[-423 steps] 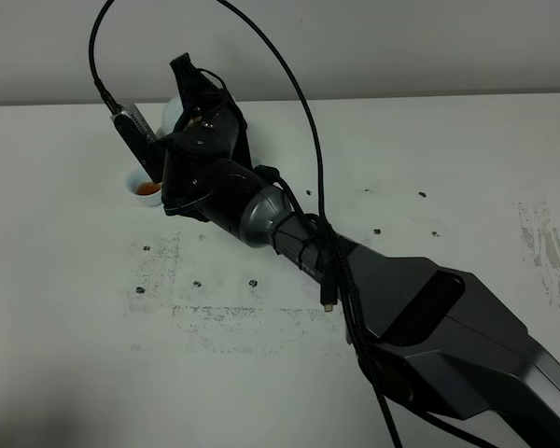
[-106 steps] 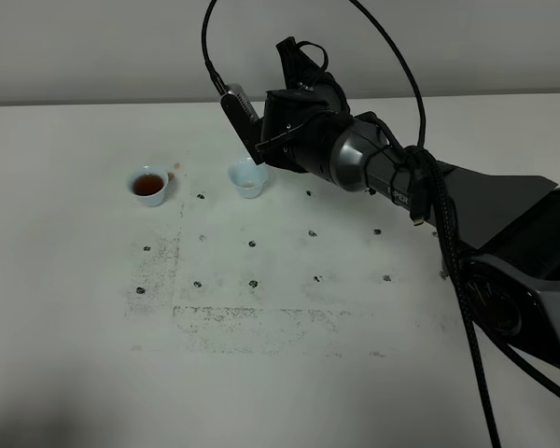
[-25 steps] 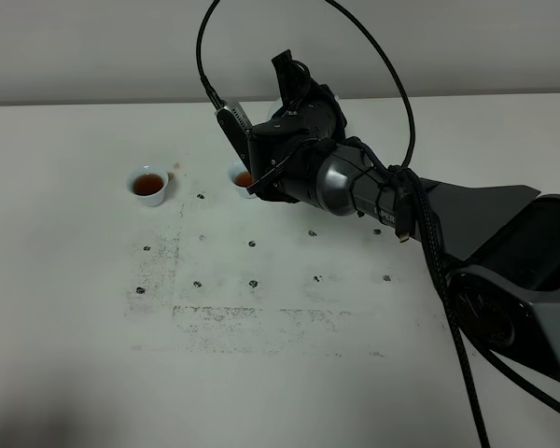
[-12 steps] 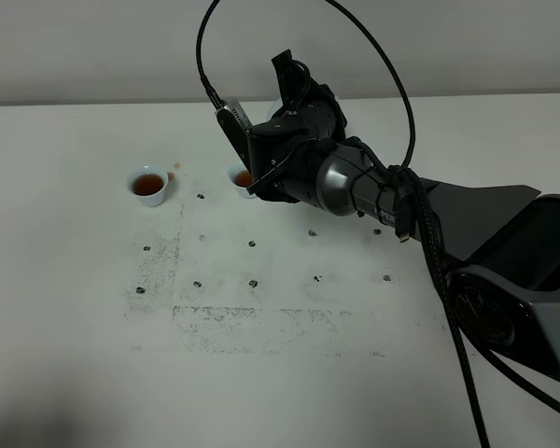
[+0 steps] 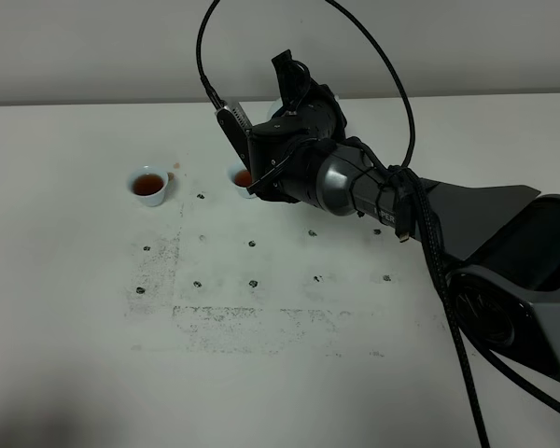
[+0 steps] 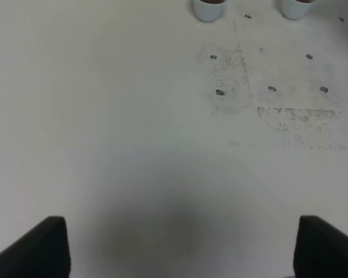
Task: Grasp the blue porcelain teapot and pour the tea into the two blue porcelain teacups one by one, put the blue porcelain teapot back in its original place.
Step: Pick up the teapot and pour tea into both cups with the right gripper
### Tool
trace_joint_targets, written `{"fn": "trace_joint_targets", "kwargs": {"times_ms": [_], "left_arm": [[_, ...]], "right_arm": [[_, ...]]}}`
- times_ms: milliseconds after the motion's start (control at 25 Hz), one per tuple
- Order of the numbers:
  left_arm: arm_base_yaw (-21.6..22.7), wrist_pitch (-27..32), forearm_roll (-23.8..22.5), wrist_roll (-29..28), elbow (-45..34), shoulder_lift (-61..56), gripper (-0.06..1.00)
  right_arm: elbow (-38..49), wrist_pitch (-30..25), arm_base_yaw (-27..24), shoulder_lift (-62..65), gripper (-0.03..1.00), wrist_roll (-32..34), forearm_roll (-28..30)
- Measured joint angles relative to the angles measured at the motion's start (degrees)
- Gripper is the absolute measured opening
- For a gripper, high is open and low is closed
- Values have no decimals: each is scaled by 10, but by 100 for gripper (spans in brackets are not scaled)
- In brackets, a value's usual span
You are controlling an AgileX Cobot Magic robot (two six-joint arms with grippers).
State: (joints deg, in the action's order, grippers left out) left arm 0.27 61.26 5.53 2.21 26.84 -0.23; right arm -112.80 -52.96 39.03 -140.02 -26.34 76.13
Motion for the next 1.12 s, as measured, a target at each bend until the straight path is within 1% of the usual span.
{"fn": "trace_joint_targets", "kwargs": {"times_ms": [880, 1040, 1120], "left_arm": [[0, 0, 0, 0, 0, 0, 74], [0, 0, 0, 0, 0, 0, 74], [0, 0, 0, 0, 0, 0, 74]], "right_arm": [[0, 0, 0, 0, 4, 11, 0], [0, -1, 0, 0, 4, 13, -24], [0, -1, 0, 0, 4, 4, -56]]}}
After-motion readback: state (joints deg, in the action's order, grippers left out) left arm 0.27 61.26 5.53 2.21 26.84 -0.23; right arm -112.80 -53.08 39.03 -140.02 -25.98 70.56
